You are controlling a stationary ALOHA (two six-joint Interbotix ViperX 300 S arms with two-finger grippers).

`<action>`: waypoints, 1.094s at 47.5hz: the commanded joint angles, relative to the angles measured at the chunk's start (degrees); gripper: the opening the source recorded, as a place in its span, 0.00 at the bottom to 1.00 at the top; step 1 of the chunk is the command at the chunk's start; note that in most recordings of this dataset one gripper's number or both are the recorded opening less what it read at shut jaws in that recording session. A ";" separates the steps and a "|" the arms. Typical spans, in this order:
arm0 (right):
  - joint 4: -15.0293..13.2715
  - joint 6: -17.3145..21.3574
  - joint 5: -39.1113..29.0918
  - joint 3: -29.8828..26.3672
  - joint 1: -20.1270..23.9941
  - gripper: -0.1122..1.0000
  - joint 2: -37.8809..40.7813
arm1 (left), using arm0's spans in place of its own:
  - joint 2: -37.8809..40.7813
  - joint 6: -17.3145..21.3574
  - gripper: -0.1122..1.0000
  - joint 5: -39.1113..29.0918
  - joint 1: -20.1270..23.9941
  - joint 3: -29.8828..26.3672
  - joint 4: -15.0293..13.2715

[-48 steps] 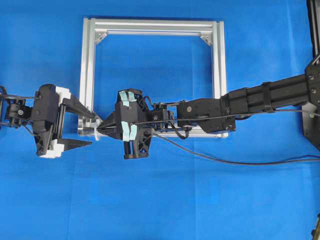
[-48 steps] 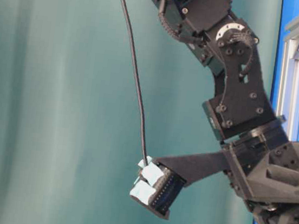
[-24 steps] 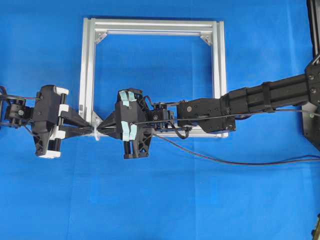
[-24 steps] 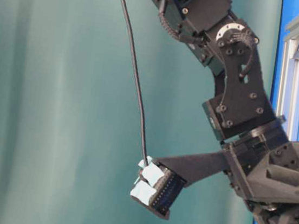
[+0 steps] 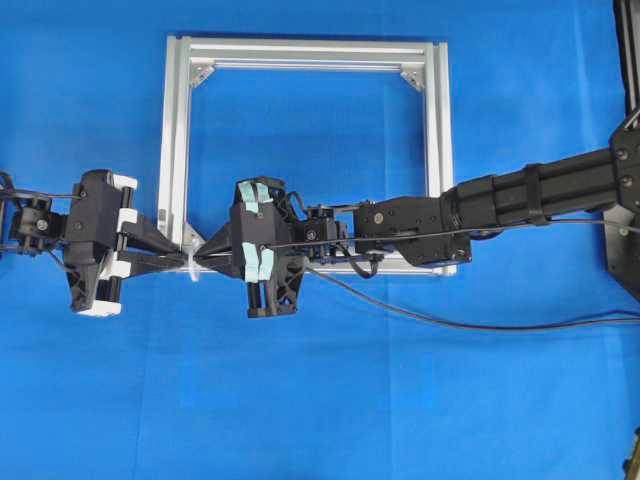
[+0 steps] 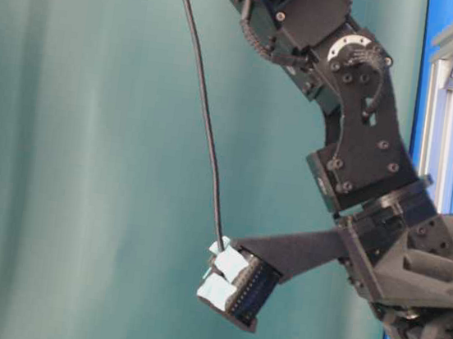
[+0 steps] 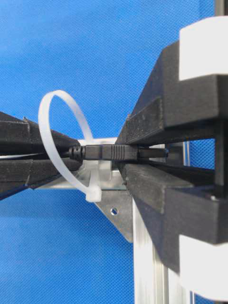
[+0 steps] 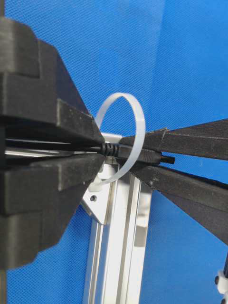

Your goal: Insert the wire through the string loop located on the left side.

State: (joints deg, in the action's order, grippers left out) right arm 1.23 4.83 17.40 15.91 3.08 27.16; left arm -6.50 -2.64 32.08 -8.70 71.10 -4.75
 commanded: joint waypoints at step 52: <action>0.18 0.35 2.64 6.24 0.09 0.89 -5.80 | -18.63 -0.09 0.16 -19.42 0.26 3.34 0.00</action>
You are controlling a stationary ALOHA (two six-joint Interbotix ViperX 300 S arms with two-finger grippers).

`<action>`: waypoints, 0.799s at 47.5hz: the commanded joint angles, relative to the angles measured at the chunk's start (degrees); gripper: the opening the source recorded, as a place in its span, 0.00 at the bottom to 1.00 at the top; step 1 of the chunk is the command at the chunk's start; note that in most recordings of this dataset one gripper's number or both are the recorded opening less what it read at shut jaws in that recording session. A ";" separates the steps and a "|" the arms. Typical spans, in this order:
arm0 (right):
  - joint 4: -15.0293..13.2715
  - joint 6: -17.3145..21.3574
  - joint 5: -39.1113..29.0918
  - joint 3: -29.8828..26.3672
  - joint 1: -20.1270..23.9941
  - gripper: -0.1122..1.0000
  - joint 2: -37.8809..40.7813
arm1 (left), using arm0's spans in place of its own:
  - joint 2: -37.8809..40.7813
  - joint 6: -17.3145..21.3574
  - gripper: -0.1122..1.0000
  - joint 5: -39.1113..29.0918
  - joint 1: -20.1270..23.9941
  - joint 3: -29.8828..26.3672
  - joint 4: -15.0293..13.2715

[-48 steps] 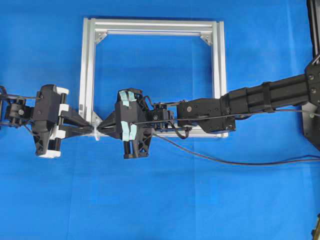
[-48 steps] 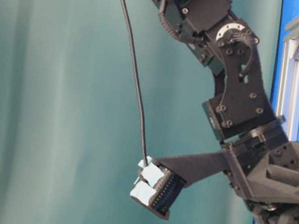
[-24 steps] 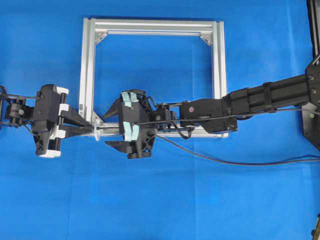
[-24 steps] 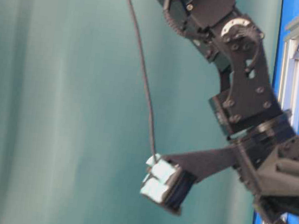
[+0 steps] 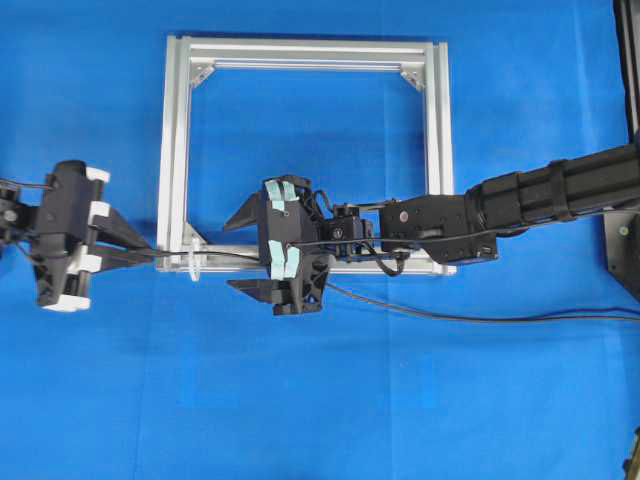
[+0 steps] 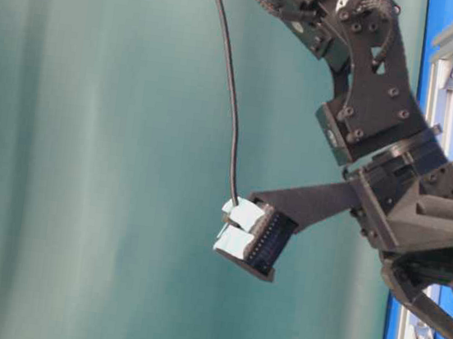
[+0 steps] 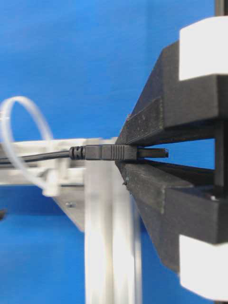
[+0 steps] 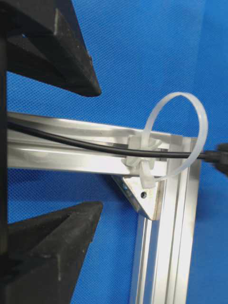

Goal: Insert the wire through the string loop located on the left side.
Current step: 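Pull the plug leftward with the left gripper, drawing cable through the loop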

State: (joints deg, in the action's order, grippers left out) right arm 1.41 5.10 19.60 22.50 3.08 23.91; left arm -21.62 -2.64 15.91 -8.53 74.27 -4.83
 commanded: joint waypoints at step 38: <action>0.00 0.09 0.44 -0.26 0.53 0.89 -2.55 | -25.58 -9.40 0.16 -22.15 0.09 2.64 0.35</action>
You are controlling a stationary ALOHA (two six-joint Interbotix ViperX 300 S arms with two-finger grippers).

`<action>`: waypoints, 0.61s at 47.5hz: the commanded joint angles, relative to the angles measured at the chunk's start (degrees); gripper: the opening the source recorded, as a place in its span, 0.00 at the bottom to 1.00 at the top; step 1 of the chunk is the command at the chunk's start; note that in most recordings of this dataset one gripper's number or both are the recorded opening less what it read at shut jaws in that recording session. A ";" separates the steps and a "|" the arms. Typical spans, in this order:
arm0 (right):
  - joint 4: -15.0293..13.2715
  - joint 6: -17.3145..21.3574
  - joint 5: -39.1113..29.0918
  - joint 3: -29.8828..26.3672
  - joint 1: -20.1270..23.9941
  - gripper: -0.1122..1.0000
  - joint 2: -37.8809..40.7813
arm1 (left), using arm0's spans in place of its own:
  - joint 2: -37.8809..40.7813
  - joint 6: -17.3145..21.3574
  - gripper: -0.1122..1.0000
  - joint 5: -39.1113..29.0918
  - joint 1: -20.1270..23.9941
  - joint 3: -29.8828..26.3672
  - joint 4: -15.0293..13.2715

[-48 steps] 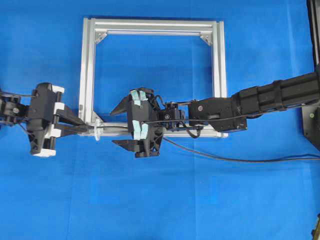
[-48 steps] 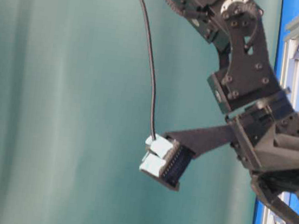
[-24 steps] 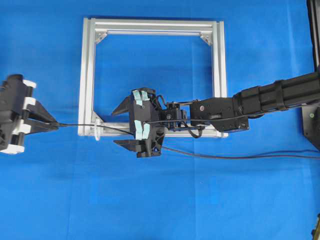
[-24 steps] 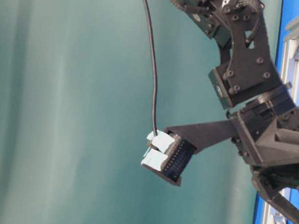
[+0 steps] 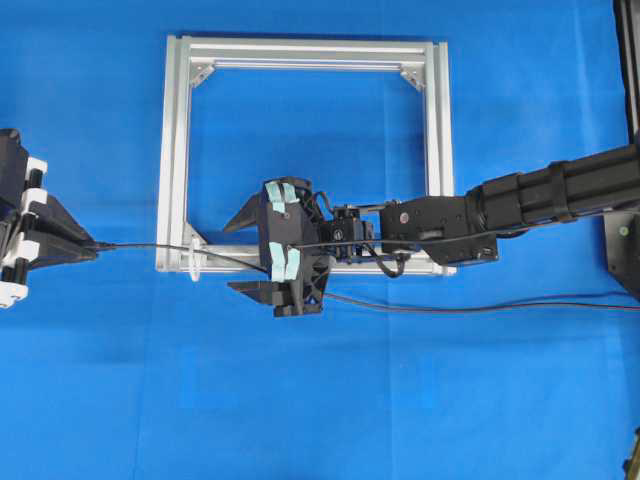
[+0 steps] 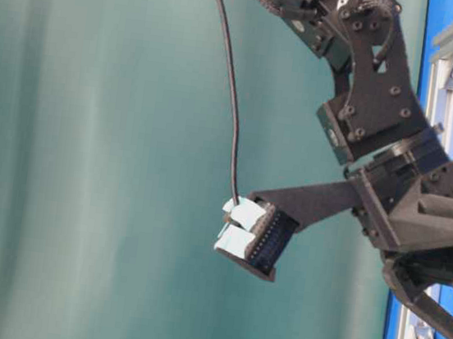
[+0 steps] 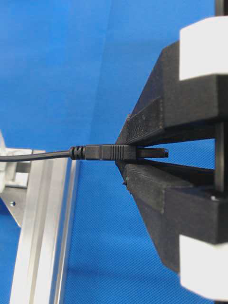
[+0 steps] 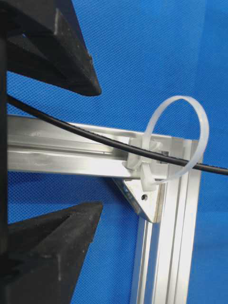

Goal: Insert the wire through the string loop located on the left side.
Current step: 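Pull the plug leftward with the left gripper, drawing cable through the loop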

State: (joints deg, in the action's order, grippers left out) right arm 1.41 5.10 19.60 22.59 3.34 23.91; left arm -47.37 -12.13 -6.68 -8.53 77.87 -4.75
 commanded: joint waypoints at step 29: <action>0.00 0.09 0.53 -0.35 0.35 0.89 -2.55 | 0.09 5.54 0.16 5.27 0.09 -0.97 2.20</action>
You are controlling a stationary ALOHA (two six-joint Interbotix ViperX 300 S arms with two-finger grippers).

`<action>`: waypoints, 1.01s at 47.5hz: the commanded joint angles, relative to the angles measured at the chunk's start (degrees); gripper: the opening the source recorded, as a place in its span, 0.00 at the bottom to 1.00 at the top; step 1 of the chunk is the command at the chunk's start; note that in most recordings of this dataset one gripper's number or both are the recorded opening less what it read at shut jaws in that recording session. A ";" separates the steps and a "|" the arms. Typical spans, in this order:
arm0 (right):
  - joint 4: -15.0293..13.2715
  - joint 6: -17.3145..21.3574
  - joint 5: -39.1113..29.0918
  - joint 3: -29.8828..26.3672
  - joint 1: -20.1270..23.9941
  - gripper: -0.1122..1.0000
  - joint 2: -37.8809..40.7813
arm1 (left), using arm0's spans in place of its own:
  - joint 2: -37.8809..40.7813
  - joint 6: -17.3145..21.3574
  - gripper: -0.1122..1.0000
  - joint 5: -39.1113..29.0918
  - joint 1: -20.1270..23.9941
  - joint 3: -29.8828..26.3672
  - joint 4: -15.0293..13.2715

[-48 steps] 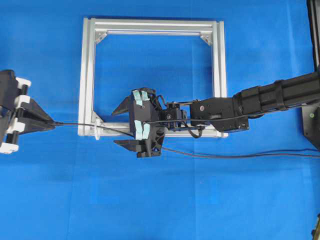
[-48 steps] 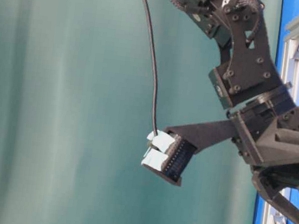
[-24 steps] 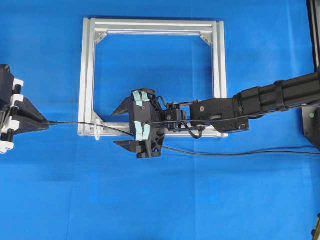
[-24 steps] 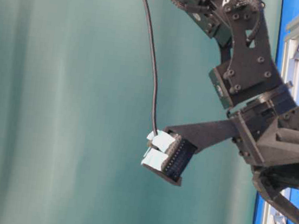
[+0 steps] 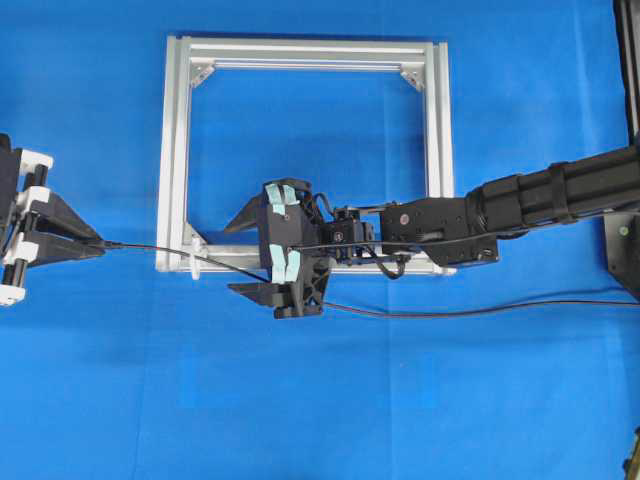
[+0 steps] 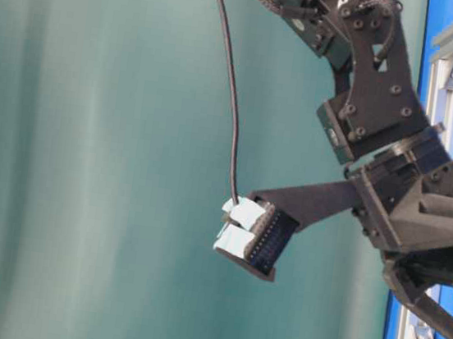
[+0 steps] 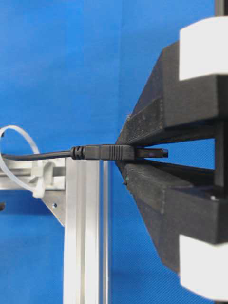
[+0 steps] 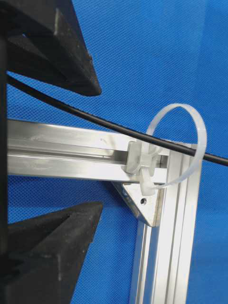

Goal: Insert the wire through the string loop located on the left side.
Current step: 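Pull the plug leftward with the left gripper, drawing cable through the loop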

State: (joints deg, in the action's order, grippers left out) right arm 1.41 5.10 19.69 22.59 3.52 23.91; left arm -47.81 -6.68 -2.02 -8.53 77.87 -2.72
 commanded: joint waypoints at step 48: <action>-0.18 -0.09 -7.82 -0.18 0.00 0.89 -16.87 | -1.14 -0.09 0.77 7.65 0.09 -5.63 0.18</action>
State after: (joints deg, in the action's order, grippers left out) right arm 1.32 5.10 12.48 22.85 3.52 10.63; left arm -49.48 -6.86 4.31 -8.53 74.36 -2.72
